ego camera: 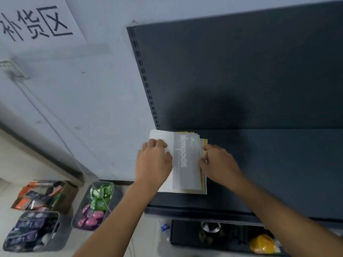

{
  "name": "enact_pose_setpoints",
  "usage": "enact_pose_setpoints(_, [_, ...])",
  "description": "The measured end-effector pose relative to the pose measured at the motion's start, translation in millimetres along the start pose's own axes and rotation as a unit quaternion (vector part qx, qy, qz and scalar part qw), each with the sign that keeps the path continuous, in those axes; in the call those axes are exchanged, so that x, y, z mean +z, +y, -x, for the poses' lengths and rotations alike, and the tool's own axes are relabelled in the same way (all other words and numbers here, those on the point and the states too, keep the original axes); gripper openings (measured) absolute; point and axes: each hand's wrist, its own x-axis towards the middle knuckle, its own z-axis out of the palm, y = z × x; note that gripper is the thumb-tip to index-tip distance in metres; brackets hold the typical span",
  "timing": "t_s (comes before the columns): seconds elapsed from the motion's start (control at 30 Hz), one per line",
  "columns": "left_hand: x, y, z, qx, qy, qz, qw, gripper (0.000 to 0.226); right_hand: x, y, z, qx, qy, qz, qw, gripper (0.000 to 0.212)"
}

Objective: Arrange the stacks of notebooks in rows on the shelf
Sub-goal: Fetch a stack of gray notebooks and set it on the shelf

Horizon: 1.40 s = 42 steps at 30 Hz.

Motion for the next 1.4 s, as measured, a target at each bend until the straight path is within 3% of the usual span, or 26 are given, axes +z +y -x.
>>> enact_pose_setpoints(0.17, [4, -12, -3, -0.084, -0.009, -0.031, 0.996, 0.048, 23, -6, -5, 0.023, 0.004, 0.009, 1.0, 0.024])
enact_pose_setpoints(0.4, [3, -29, -9, -0.101, -0.044, 0.061, 0.992, 0.048, 40, -19, 1, 0.001, 0.064, 0.068, 0.996, 0.028])
enact_pose_setpoints(0.73, [-1, -43, -12, -0.132, -0.045, 0.116, 0.983, 0.063, 53, -45, 5, -0.034, 0.081, 0.163, 0.983, 0.049])
enact_pose_setpoints(0.87, [-2, -43, -11, -0.152, -0.034, 0.146, 0.977, 0.064, 59, -45, 4, -0.041, 0.085, 0.153, 0.984, 0.051])
enact_pose_setpoints(1.07, [-6, -44, -14, -0.178, -0.035, 0.165, 0.969, 0.058, 59, -41, 4, -0.054, 0.078, 0.11, 0.989, 0.045])
enact_pose_setpoints(1.23, [-13, -48, -20, -0.176, -0.071, 0.199, 0.961, 0.015, 56, -40, 0, -0.006, 0.068, 0.019, 0.997, 0.028])
enact_pose_setpoints(1.4, [-19, -47, -17, -0.13, -0.057, 0.175, 0.974, 0.015, 50, -45, -1, 0.007, 0.041, 0.016, 0.999, 0.032])
